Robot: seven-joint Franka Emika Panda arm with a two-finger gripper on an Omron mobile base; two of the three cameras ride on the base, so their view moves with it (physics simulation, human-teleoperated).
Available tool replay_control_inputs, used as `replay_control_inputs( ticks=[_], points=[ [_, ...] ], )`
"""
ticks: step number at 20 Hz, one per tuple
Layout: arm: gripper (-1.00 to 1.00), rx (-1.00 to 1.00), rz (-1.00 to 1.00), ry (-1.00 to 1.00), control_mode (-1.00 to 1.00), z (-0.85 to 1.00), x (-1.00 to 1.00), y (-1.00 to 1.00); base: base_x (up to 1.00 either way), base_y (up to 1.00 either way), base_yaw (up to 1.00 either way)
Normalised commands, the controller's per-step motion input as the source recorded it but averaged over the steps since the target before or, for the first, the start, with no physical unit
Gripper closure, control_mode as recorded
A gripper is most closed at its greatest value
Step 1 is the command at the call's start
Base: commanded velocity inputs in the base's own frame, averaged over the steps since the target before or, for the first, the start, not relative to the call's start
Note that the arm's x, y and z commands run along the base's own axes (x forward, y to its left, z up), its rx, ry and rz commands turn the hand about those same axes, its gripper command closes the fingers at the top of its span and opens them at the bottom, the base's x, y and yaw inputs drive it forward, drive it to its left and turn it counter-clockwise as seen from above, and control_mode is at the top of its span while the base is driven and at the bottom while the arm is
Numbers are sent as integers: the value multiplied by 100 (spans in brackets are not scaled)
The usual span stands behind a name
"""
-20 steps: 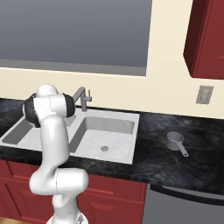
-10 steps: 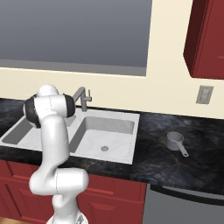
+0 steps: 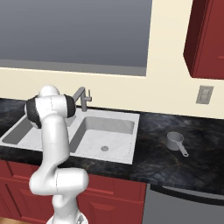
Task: Move any existing items from the left basin to the right basin for drying. Then move the measuring cup from the counter to the left basin of the sink for washing.
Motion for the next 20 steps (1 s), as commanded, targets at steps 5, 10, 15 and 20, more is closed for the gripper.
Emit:
replay_control_inputs(
  ticks=[5,10,15,20],
  points=[
    [-100,0,0,0,-100,-14,15,4,0,0,0],
    [-100,0,0,0,-100,-16,5,5,0,0,0],
    [-100,0,0,0,-100,-18,0,2,0,0,0],
    [100,0,0,0,-100,-16,4,7,0,0,0]
  ],
)
